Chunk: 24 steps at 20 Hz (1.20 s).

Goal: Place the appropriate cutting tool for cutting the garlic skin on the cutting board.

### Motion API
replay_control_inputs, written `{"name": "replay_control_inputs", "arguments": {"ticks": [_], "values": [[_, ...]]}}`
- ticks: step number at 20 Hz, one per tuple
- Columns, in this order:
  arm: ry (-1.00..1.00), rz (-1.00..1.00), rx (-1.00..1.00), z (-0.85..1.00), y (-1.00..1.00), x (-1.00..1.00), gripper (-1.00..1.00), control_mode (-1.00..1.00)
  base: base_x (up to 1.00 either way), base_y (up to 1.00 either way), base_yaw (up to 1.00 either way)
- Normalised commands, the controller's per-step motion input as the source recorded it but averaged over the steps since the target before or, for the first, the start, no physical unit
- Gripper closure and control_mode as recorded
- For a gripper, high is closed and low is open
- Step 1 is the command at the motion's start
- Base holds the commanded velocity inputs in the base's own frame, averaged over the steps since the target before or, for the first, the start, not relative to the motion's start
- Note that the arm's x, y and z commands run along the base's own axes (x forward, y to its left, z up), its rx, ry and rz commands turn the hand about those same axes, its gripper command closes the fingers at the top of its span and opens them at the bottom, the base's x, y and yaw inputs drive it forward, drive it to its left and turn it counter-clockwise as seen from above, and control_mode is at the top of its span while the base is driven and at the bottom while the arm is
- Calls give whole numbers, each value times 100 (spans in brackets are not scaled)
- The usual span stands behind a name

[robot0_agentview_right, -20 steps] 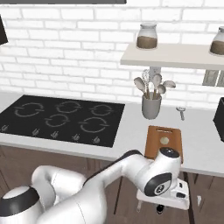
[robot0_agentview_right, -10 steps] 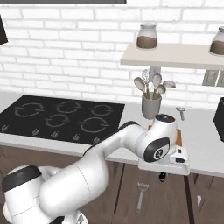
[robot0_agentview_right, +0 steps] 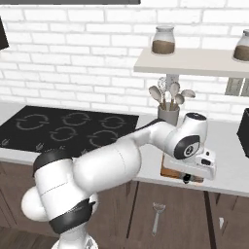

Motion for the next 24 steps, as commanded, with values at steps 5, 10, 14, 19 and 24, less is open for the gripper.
{"name": "replay_control_inputs", "arguments": {"ticks": [5,10,14,19,24], "values": [[0,-16,12,-23,2,88,100,-100,0,0,0],[0,-12,11,-49,0,49,100,-100,0,0,0],[0,-10,8,-51,0,37,100,-100,0,0,0],[0,-5,3,-25,0,66,100,-100,0,0,0],[0,0,2,-24,-2,52,100,-100,0,0,0]]}}
